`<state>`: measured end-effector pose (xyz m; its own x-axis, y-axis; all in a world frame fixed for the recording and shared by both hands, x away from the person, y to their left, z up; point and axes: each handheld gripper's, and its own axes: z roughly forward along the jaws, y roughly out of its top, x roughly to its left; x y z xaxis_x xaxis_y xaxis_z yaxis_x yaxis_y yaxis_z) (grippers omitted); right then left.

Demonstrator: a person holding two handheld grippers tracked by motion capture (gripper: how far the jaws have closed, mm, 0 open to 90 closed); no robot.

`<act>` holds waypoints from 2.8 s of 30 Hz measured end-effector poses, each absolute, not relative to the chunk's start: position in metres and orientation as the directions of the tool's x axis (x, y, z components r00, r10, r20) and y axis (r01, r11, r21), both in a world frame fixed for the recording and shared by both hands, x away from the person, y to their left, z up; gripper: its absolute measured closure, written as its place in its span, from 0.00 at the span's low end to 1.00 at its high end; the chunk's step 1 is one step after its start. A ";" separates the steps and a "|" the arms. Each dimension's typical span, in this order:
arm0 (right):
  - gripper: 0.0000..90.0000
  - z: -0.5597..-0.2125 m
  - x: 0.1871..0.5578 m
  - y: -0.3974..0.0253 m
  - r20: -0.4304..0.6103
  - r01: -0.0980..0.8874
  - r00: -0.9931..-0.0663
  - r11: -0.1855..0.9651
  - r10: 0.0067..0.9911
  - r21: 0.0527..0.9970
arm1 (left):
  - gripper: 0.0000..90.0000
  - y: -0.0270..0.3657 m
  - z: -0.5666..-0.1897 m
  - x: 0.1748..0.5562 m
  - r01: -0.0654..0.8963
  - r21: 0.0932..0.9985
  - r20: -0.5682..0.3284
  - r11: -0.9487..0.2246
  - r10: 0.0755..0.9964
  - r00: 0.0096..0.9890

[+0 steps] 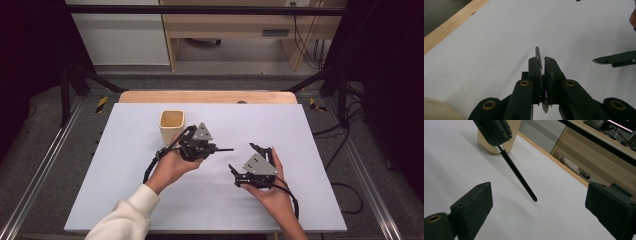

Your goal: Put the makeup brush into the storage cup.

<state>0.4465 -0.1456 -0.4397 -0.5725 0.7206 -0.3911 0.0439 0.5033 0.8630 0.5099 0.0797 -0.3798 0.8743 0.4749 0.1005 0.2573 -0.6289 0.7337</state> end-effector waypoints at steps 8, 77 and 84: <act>0.12 -0.440 0.454 -0.129 -0.435 0.010 -0.582 0.540 0.688 0.841 | 0.94 0.087 -0.370 0.509 0.259 0.726 0.101 -0.637 0.470 0.877; 0.90 -0.458 0.469 -0.081 -0.605 -0.158 -0.622 0.678 0.497 0.718 | 0.94 0.097 -0.370 0.506 0.267 0.720 0.063 -0.640 0.444 0.894; 0.93 -0.458 0.468 -0.082 -0.611 -0.165 -0.624 0.682 0.487 0.713 | 0.94 0.097 -0.370 0.506 0.272 0.723 0.054 -0.635 0.445 0.894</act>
<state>0.4682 -0.0815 -0.4581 -0.6240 0.4874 -0.6107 -0.1648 0.6819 0.7126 0.5061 0.0971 -0.3700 0.8939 0.4450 0.0542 0.2722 -0.6348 0.7231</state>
